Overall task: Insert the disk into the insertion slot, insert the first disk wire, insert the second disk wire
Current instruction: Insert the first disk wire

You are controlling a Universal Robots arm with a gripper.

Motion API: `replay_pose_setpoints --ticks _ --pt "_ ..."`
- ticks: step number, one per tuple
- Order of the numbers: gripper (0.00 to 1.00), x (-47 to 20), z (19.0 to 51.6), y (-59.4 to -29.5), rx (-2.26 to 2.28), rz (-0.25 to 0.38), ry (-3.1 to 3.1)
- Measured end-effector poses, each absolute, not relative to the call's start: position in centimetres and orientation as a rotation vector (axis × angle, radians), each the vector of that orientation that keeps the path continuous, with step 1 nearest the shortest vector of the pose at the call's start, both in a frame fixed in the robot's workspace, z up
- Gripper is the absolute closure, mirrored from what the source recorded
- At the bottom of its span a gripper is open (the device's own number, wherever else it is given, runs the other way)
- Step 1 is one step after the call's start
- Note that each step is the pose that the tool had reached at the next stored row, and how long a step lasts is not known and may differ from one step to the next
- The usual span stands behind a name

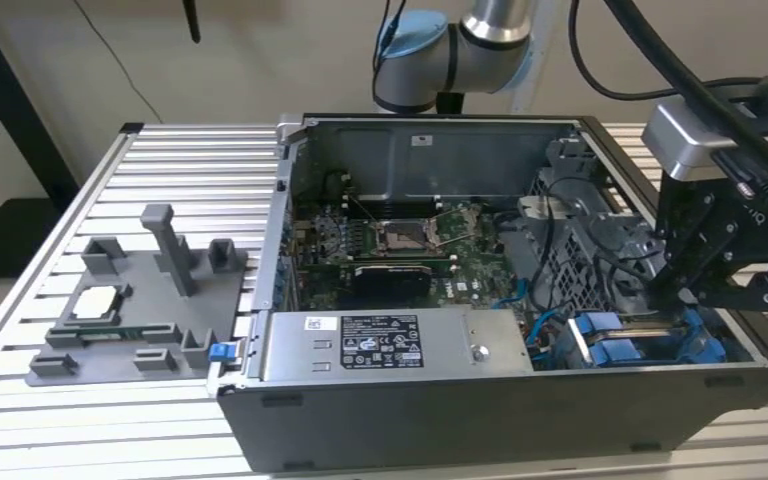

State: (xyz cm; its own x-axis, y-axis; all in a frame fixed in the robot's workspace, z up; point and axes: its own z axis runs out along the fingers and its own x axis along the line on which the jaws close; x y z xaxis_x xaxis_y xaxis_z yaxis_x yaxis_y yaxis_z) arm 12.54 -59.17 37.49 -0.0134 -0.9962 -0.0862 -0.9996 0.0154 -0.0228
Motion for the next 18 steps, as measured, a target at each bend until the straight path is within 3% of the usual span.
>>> replay_pose_setpoints --ticks 18 --pt "1.0 12.9 37.17 -59.46 -2.15 0.068 2.182"
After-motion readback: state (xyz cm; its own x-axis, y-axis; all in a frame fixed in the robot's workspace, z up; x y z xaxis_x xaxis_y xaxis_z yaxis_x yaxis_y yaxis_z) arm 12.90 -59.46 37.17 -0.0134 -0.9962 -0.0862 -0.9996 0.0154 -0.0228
